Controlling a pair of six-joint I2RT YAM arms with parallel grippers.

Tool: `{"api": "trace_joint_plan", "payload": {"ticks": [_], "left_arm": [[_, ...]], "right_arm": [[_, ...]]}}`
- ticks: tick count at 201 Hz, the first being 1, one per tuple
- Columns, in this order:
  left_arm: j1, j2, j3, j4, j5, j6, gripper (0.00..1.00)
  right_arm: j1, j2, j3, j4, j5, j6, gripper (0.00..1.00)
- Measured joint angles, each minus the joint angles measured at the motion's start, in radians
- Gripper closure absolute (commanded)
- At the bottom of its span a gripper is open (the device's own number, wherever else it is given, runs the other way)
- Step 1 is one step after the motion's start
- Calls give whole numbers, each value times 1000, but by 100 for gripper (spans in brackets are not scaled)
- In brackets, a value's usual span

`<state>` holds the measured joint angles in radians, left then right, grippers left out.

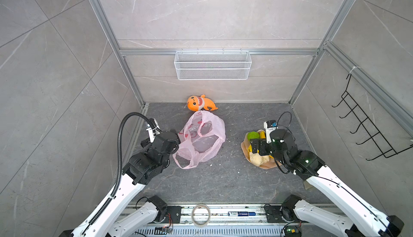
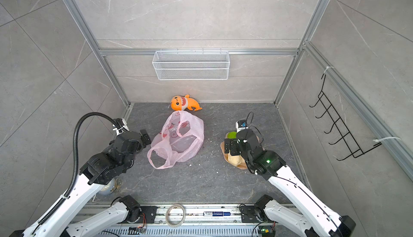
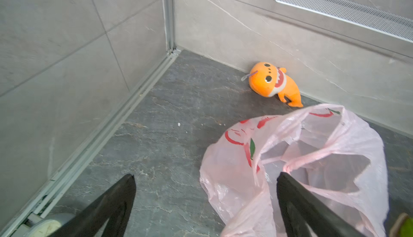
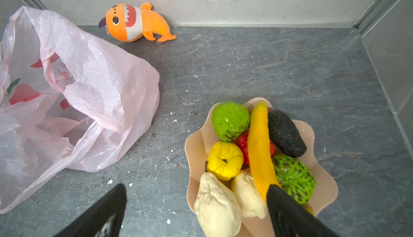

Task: Take fruits out of the plastic bag
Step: Move the plate to the center of the table.

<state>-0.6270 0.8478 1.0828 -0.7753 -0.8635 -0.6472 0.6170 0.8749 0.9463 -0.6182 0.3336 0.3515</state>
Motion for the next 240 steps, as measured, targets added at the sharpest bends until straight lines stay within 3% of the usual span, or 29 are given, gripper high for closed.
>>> {"api": "trace_joint_plan", "payload": {"ticks": [52,108,143,178,208,240], "left_arm": [[108,-50,-179,106,-130,86,0],[270,19,-296,209,-114,106,0],[303,31,-336,240,-63,105,0],[306,31,-334,261,-19,105,0],[307,31,-316,258,28,105,0],[308,31,-283,251,82,106,0]], "right_arm": [[0,-192,-161,40,254,19,1],[0,-423,-416,121,500,12,1],[0,-479,-413,23,623,126,1],[-3,-302,-218,-184,684,275,1],[-79,-13,-2,-251,639,272,30],[-314,119,53,-220,408,168,42]]}}
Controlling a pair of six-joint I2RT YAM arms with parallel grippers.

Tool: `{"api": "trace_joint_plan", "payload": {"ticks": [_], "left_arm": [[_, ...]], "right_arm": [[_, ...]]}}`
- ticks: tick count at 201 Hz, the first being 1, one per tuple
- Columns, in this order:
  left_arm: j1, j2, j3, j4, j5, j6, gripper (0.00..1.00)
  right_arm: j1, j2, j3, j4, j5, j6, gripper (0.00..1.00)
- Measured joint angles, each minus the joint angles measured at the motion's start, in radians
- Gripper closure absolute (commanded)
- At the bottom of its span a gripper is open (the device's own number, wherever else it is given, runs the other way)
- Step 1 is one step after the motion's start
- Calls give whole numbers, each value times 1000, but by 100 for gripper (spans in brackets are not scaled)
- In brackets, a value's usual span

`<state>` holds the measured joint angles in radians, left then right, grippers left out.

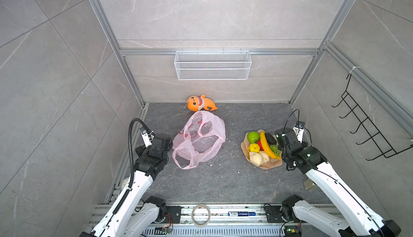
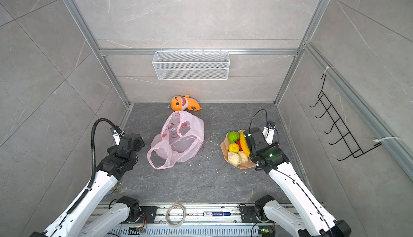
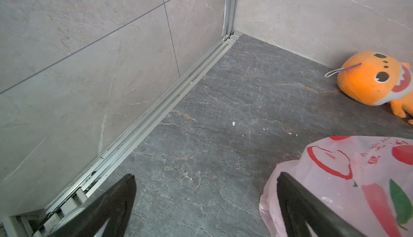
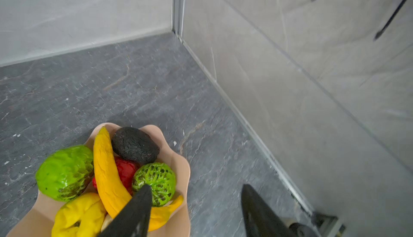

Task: Take fruits out of the plastic bag
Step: Move the plate to the center of the table.

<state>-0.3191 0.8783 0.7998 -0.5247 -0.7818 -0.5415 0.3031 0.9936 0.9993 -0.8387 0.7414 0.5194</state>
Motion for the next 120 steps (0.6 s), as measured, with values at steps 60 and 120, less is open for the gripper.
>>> {"api": "trace_joint_plan", "payload": {"ticks": [60,120], "left_arm": [[5,-23,19,-28,51,1,0],[5,-53,20,-29,52,0,0]], "right_arm": [[-278,174,36,45,-359,-124,50],[-417,267,-52,129,-515,-128,64]]}}
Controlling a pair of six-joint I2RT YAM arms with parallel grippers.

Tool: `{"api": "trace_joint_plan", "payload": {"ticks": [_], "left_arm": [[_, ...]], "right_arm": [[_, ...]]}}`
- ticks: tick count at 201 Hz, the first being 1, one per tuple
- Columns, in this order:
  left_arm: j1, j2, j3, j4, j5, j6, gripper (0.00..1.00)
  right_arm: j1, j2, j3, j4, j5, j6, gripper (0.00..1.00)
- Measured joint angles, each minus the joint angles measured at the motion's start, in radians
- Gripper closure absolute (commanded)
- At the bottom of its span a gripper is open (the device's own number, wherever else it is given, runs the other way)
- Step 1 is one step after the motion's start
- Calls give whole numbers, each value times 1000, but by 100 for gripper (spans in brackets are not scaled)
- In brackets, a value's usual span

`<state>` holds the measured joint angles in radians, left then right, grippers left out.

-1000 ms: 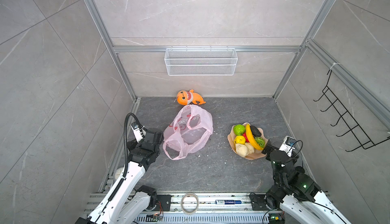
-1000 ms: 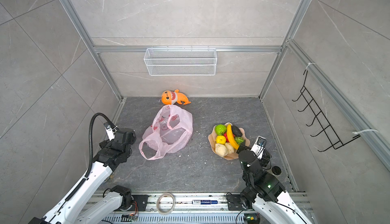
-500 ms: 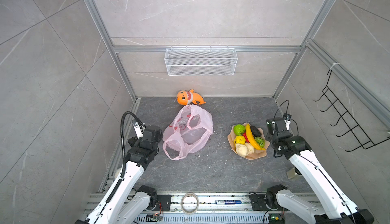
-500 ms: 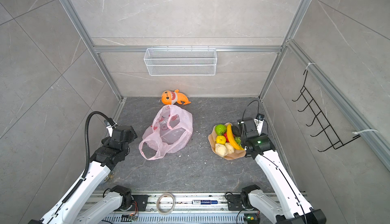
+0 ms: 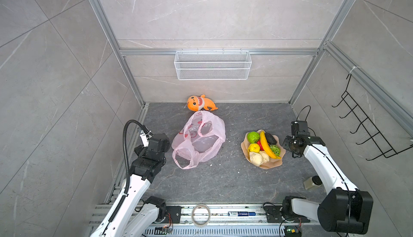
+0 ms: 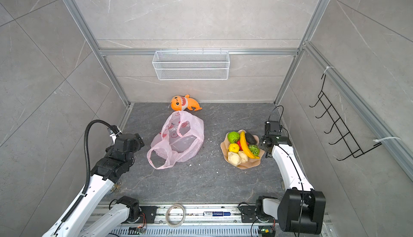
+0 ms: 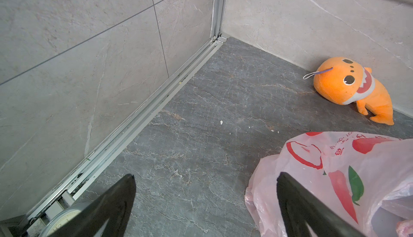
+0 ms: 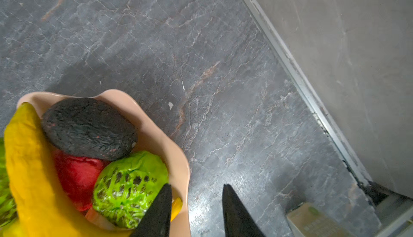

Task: Take fruits out of the plastic bag
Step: Move the plate to the center of the table.

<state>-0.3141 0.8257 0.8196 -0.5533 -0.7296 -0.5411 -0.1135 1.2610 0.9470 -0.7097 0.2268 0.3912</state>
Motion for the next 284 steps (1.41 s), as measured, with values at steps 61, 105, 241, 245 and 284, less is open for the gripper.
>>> {"api": "trace_joint_plan", "payload": {"ticks": [61,105,241,245,284], "left_arm": [[0,0,4,-8,5,0,0],[0,-1,19,-27,4,0,0],[0,-25,32,-58,4,0,0],[0,-27,32,-59,4,0,0],[0,-35,32,-63,4,0,0]], "right_arm": [[-57,62,-14,66,-56,4,66],[-65,112,-27,107,-97,5,59],[-66,152,-67,184,-186,34,66],[-66,153,-68,186,-188,35,66],[-66,153,-73,188,-194,35,67]]}}
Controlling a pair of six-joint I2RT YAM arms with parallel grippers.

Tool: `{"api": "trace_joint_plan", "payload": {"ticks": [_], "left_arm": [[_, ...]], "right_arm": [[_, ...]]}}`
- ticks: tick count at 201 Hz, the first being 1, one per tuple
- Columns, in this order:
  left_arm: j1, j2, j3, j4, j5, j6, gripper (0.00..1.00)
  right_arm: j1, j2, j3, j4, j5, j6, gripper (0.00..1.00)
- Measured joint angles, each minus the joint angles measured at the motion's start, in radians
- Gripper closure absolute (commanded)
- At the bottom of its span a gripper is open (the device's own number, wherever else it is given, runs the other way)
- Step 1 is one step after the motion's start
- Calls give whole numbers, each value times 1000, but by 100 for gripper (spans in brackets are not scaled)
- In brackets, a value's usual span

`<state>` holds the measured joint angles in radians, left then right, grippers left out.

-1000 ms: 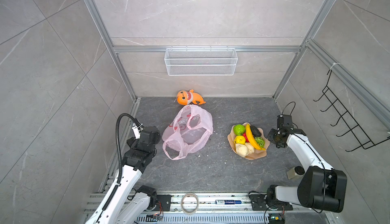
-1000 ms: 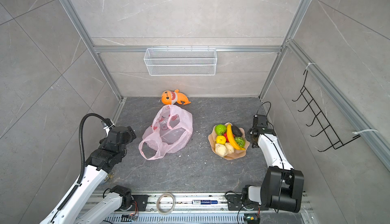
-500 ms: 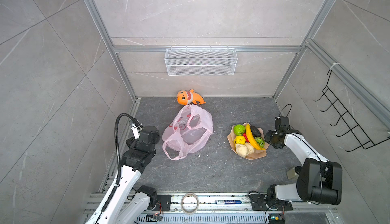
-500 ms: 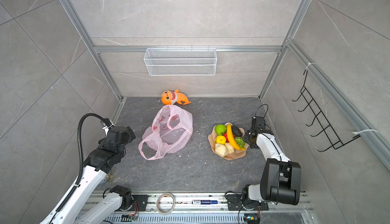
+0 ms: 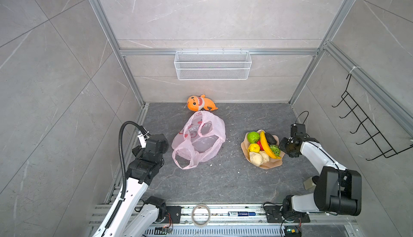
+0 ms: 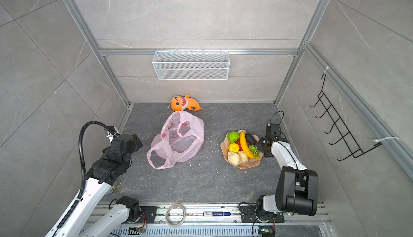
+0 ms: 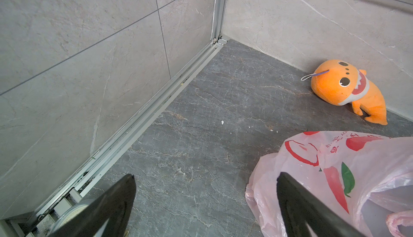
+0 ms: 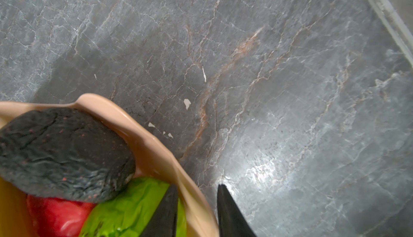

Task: Take fruits out of the plastic bag
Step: Move the plate to the center of the table.

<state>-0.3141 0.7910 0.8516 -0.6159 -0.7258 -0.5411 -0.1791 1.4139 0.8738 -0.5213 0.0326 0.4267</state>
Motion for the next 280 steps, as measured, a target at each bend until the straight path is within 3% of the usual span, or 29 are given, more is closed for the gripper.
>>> {"api": "trace_joint_plan", "payload": {"ticks": [65,217,280], "left_arm": [[0,-2,0,-6,1,0,0],[0,-33,0,-14,4,0,1],[0,-47,0,-37,3,-1,0]], "right_arm": [[21,1,-3,3,-3,7,68],[286,99,101,2,32,102,69],[299,100,123,-5,69,113,65]]}}
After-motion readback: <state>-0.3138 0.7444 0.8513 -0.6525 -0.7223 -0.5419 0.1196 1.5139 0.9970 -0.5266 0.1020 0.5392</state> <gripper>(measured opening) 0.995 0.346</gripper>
